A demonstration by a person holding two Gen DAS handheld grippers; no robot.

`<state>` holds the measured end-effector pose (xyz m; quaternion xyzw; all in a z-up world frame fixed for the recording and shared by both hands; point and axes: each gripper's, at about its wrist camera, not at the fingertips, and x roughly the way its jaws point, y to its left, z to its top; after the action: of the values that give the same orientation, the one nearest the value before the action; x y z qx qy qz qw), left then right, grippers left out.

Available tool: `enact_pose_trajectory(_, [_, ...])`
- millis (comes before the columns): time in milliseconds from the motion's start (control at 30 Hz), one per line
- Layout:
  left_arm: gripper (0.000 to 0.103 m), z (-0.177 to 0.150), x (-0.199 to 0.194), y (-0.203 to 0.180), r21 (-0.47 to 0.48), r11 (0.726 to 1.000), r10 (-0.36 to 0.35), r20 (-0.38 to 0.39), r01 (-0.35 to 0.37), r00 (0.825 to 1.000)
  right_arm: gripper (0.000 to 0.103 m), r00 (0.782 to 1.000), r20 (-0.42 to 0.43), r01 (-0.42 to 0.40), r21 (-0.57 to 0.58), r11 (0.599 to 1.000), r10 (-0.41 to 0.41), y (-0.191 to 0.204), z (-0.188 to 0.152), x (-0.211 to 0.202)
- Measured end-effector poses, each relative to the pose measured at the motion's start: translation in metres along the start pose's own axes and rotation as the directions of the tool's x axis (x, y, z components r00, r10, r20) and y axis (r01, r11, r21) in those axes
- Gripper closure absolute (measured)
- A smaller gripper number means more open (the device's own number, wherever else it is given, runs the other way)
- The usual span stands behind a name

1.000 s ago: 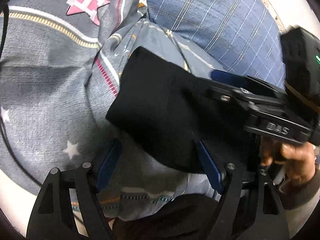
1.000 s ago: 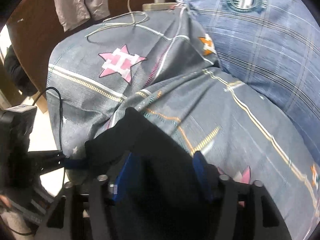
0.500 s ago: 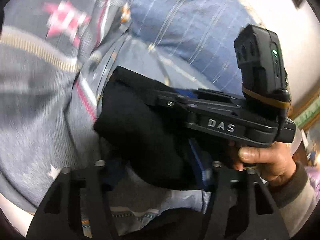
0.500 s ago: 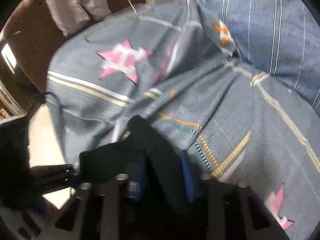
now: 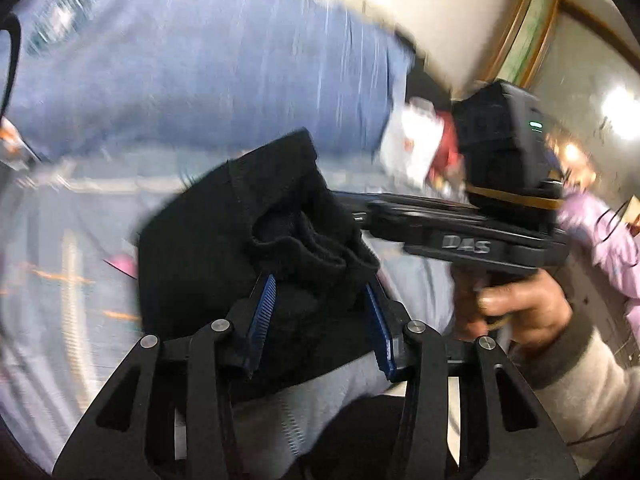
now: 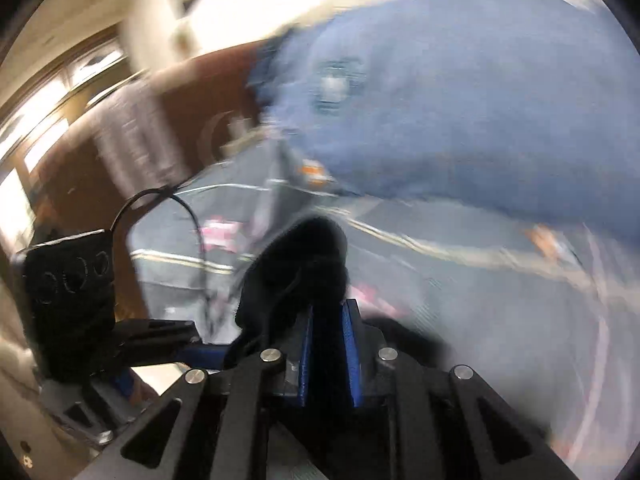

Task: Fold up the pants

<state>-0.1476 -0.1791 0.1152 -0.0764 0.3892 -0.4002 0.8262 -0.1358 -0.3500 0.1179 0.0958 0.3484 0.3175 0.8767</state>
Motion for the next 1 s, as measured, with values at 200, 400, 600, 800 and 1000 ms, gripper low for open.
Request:
enact_pose_trajectory(200, [0.059, -0.007, 0.056, -0.008, 0.008, 0.999, -0.038, -0.211, 0.041, 0.977, 0.088, 0.972, -0.036, 0.231, 0.282, 0.931, -0.230, -0.072, -0.068, -0.025])
enact_pose_trajectory(400, [0.027, 0.011, 0.005, -0.009, 0.111, 0.990, 0.090, -0.072, -0.082, 0.993, 0.041, 0.992, 0.081, 0.067, 0.336, 0.940, -0.100, -0.058, -0.071, -0.041])
enact_pose_trajectory(600, [0.027, 0.011, -0.006, 0.047, 0.044, 0.973, 0.227, -0.046, -0.226, 0.973, 0.039, 1.000, 0.005, 0.025, 0.324, 0.946, -0.028, -0.047, -0.062, 0.000])
enact_pose_trajectory(800, [0.027, -0.013, 0.005, 0.088, -0.026, 0.957, 0.286, -0.102, -0.290, 0.953, 0.036, 0.999, -0.045, -0.002, 0.320, 0.947, 0.018, -0.050, -0.052, 0.046])
enact_pose_trajectory(1000, [0.027, -0.012, 0.007, 0.078, -0.037, 0.962, 0.266, -0.105, -0.271, 0.958, 0.090, 1.000, -0.015, -0.003, 0.252, 0.968, 0.007, -0.031, -0.043, 0.039])
